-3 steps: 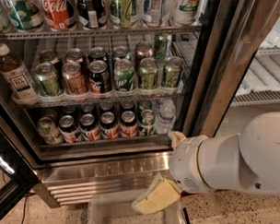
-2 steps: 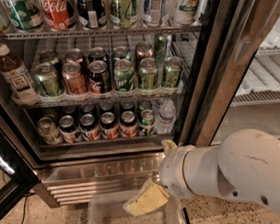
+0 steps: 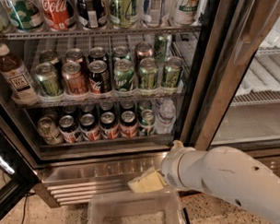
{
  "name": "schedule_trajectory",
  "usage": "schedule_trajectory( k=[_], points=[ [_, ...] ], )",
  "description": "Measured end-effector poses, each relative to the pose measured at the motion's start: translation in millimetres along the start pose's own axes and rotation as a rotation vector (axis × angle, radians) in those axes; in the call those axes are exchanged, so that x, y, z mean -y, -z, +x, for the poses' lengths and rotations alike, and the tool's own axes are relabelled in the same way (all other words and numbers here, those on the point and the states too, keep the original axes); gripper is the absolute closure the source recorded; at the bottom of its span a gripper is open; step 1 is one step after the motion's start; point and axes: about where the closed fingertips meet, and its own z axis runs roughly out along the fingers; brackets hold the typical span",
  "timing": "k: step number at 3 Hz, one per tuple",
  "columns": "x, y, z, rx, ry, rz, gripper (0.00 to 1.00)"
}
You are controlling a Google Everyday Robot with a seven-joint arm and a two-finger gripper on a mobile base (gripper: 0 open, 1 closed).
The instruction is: Pick water bottle from bottom shelf of fridge
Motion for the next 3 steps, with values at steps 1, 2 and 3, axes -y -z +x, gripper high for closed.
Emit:
schedule_trajectory(
  k=[1, 2, 3],
  points=[
    [42.1, -0.4, -8.9, 0.064, -0.057, 0.127, 0.00],
    [42.0, -0.4, -8.9, 0.064, -0.057, 0.127, 0.00],
    [42.0, -0.4, -8.9, 0.064, -0.057, 0.127, 0.19]
  ],
)
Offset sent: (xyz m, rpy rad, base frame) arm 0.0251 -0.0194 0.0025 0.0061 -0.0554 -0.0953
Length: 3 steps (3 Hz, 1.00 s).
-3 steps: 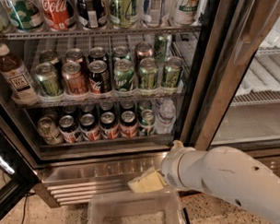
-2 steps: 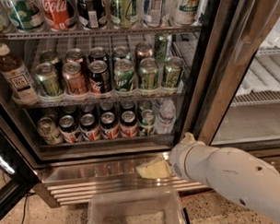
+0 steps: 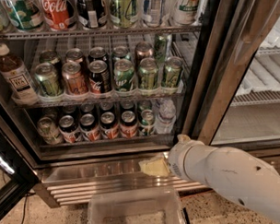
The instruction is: Pick water bottle from bottom shelf of fridge
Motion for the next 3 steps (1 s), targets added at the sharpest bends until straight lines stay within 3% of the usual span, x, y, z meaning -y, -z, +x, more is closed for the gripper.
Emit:
schedule_trajectory(
  k=[1, 2, 3],
  points=[
    [-0.5, -2.7, 2.5, 0.009, 0.015, 0.029, 0.42],
    [18.3, -5.1, 14.3, 0.029, 0.036, 0.104, 0.38],
    [53.9, -16.2, 19.5, 0.070, 0.041, 0.187, 0.29]
  ],
)
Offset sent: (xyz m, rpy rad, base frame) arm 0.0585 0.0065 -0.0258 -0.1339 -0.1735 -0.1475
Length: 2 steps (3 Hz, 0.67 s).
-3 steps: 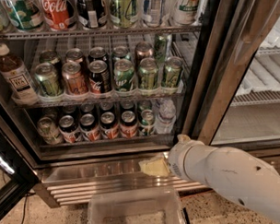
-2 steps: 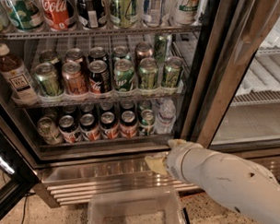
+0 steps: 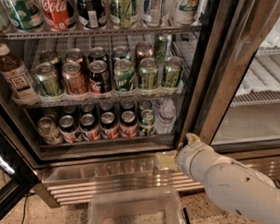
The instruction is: Pick water bottle from bottom shelf of fridge
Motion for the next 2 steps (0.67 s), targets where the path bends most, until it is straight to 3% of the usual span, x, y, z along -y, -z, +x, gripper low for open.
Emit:
schedule_trajectory(
  k=[1, 2],
  points=[
    [4.5, -35.0, -12.1, 0.036, -0.013, 0.044, 0.28],
    [-16.2, -63.7, -33.2, 0.069, -0.006, 0.041, 0.34]
  ],
)
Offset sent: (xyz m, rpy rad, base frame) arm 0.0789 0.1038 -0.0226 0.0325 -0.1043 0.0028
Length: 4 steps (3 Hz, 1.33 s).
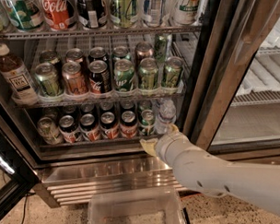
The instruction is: Pick water bottle from bottom shelf of fridge
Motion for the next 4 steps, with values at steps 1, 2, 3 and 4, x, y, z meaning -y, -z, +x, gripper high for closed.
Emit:
schedule_trajectory(
  k=[1, 2, 3, 4],
  points=[
    [-11.9, -21.4, -12.6, 0.022, -0.004, 0.010, 0.34],
    [-8.3, -16.5, -27.5, 0.070, -0.006, 0.052, 0.29],
    [-7.5, -24.9, -23.5, 0.070, -0.017, 0.060, 0.31],
    [-2.2, -36.5, -19.9, 0.082, -0.030, 0.098, 0.31]
  ],
)
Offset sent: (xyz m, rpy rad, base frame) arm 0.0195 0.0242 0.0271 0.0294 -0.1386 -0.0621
